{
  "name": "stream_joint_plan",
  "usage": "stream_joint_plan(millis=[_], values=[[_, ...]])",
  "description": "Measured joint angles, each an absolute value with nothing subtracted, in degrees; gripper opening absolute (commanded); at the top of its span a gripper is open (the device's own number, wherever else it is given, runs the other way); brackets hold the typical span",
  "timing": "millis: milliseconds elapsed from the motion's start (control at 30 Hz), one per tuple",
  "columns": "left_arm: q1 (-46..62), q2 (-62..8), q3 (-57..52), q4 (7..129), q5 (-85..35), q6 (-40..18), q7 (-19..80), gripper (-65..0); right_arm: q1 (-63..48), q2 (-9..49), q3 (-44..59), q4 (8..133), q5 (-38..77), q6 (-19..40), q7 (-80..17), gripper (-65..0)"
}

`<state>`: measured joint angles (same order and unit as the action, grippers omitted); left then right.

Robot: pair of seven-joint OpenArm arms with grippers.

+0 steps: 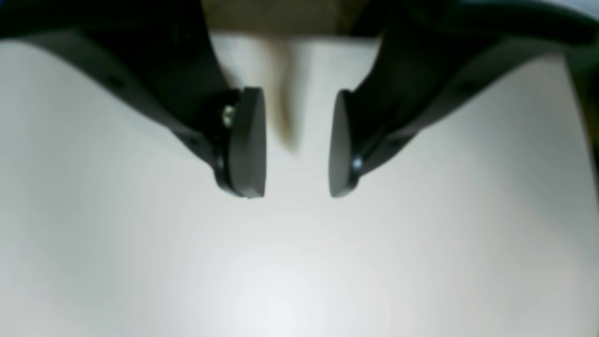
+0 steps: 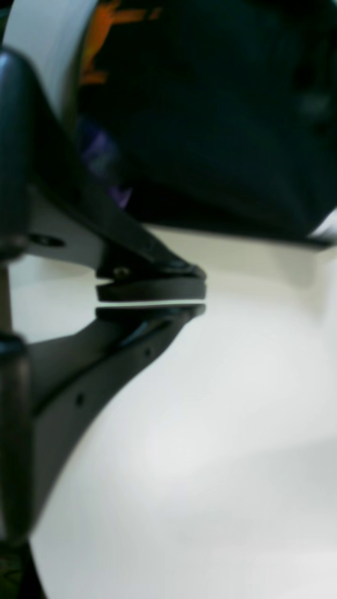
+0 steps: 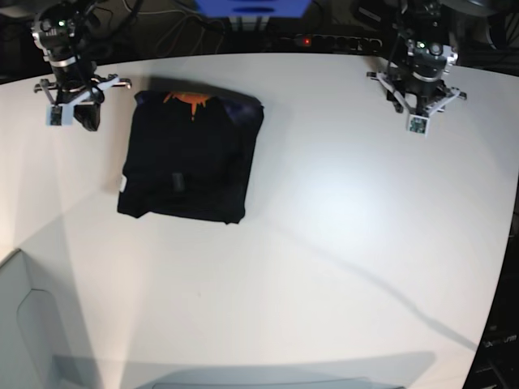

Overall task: Fold the T-shirt properly
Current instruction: 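Square the folded shirt's edges with the right gripper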

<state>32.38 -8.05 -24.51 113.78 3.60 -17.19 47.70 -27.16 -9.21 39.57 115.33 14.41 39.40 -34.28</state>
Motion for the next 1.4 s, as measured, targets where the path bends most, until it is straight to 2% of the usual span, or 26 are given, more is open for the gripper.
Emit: stream_joint_plan(millis=[167,200,433,967,1400], values=[[32.9,-7.7,-27.1,113.8,2.9,-17.2,47.4,-63.7,-27.2,-8.7,29.7,115.4,15.1,39.4,-34.2,-65.0],[33.3,-7.8,-27.7,113.8,3.0,-17.2,47.4,-65.0,-27.4,-8.5,27.8,115.4,15.2,39.4,-34.2,-65.0],[33.8,-7.8,-30.2,113.8,3.0,-17.2,47.4,-65.0,-29.1,-7.3,19.2,115.1,14.8,39.4,-34.2,-65.0],[33.9,-7.8,-30.2,113.8,3.2,-17.2,47.4,-65.0,-26.1,1.0,19.1,107.0,13.3,39.4,-33.9,-65.0],[35.4,-7.8,-30.3,113.8,3.0,-17.2,47.4,-65.0,-23.0,1.7,19.3,102.0,8.8,39.4,-33.0,-65.0]])
